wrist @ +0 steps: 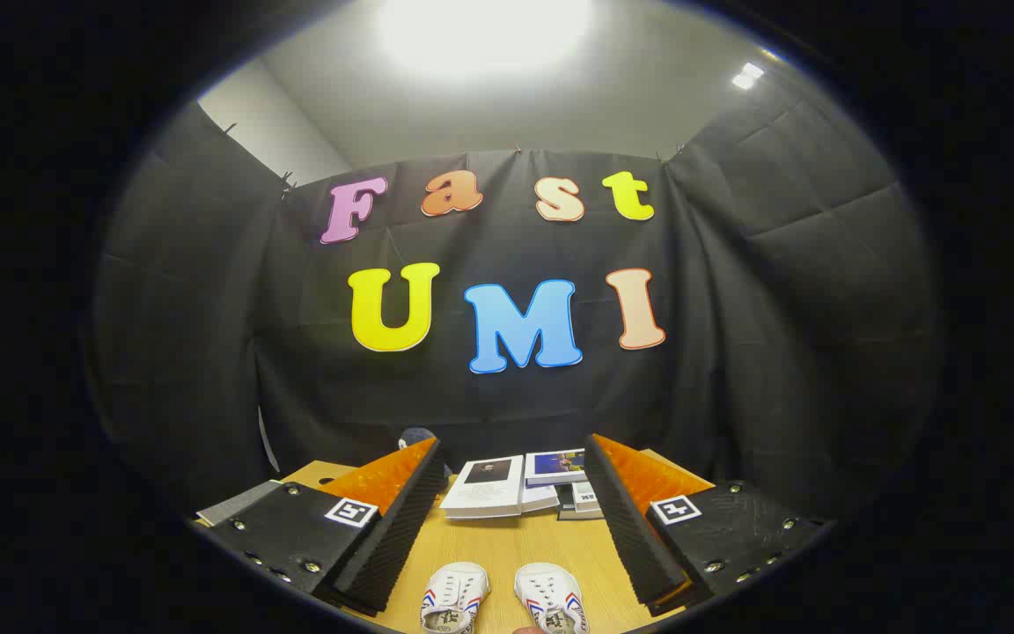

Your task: Open the storage box then place both shoes into the box .Put the left shoe in first, then the right shoe, with the right side of both shoes facing outward in a uniform manner.

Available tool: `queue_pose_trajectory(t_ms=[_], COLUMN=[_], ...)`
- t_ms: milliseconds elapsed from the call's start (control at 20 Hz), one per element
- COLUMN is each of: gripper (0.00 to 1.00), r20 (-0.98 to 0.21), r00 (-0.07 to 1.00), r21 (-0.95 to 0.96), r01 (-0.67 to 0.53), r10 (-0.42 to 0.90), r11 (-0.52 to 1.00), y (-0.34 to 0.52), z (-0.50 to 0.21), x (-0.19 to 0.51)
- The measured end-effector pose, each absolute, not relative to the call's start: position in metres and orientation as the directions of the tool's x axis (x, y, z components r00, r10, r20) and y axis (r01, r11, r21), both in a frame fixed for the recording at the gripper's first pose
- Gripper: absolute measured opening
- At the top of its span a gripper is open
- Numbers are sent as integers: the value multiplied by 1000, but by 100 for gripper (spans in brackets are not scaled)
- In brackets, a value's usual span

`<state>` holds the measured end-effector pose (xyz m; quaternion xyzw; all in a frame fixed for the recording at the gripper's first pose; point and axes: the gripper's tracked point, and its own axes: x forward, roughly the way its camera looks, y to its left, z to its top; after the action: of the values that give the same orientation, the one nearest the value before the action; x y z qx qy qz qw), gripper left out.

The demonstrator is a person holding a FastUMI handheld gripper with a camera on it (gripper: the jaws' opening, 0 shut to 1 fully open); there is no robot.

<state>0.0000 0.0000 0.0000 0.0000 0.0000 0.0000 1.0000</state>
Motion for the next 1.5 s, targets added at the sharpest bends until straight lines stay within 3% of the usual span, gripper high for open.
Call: queue_pose_trajectory(t_ms=[800, 1500], gripper=[97, 99], r20=[-3, -139], r00=[999, 965], r21=[6, 228], r01=[-31, -188], r10=[31, 223], r11=[999, 955], y=[2, 62], z=[5, -45], x=[0, -7])
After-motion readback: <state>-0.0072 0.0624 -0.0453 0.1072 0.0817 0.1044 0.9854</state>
